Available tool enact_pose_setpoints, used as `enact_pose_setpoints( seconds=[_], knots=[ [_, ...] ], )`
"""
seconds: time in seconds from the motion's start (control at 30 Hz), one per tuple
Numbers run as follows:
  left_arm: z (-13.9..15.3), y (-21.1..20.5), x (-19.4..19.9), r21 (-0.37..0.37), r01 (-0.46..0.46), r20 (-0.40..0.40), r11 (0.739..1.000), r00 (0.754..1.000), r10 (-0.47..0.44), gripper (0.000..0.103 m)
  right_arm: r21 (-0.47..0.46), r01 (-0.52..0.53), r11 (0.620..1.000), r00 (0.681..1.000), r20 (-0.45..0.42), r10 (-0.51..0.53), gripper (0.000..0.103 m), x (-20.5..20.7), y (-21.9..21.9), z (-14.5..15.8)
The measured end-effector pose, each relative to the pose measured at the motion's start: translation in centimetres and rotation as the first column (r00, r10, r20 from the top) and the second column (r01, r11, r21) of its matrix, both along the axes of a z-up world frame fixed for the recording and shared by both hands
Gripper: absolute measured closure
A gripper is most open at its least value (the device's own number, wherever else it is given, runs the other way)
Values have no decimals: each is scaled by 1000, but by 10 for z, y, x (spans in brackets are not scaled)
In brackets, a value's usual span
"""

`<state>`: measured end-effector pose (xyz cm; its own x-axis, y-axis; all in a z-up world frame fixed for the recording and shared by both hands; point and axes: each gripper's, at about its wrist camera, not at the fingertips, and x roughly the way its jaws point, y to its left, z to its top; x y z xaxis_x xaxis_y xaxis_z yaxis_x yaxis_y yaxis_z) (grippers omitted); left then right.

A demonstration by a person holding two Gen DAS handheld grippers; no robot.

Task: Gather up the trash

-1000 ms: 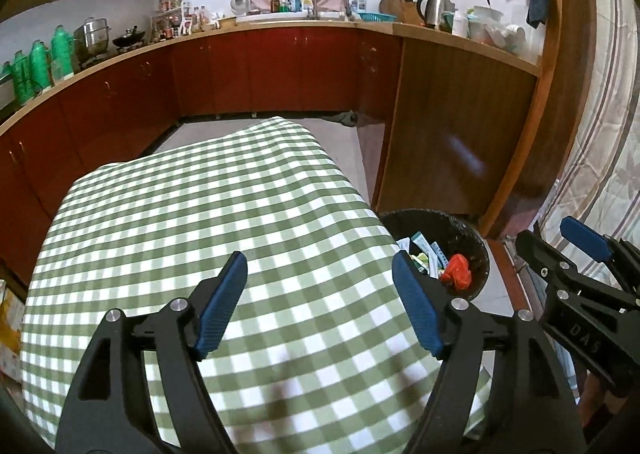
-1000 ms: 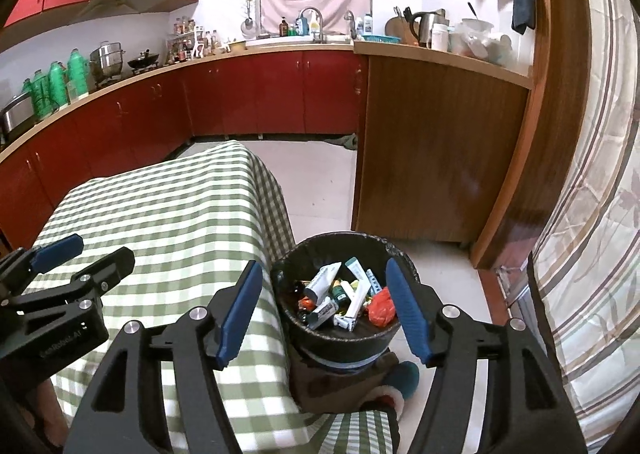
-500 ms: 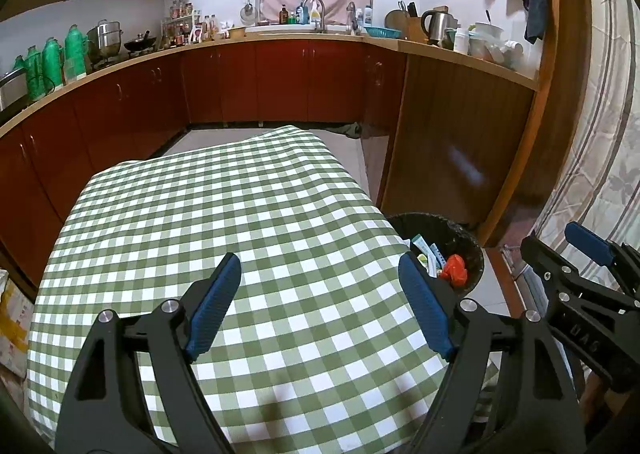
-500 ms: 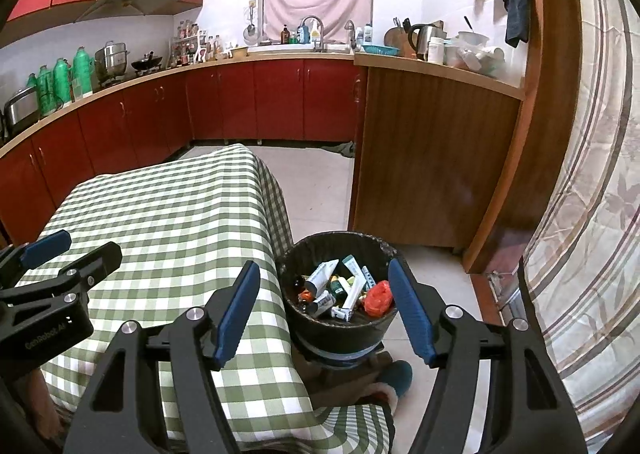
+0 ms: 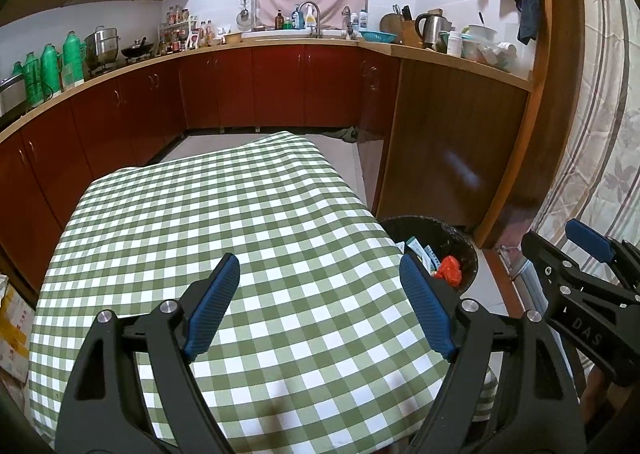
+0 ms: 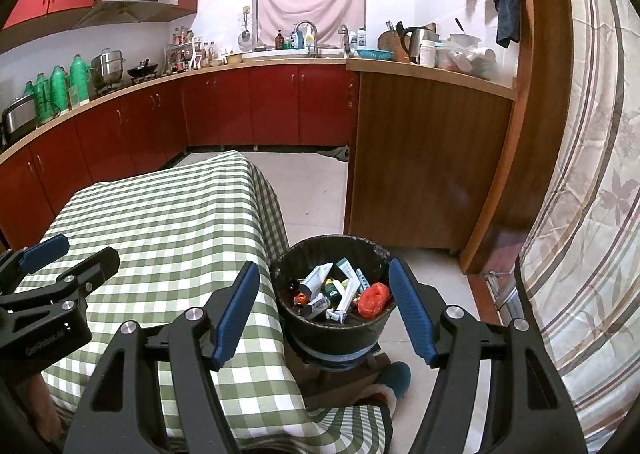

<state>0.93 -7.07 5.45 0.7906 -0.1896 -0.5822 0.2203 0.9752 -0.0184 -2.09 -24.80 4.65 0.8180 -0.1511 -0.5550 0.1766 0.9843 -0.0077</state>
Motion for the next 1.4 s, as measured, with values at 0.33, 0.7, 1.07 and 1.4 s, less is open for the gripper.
enact_pose_setpoints(
  seconds=[0.33,0.7,1.07,1.4],
  knots=[
    [0,-1,-1,2,0,1,1000,1000,0,22,3,4,1000,1000,4,-4,37,-2,-3,1],
    [0,-2,-2,1,0,0,1000,1000,0,22,2,4,1000,1000,5,-4,37,-2,-3,1],
    [2,-5,-6,-1,1,-1,1000,1000,-1,22,3,4,1000,1000,5,-4,37,-2,-3,1],
    [1,-2,-5,-3,-1,-7,1000,1000,1,22,5,6,1000,1000,2,-6,37,-3,-3,0]
  ],
)
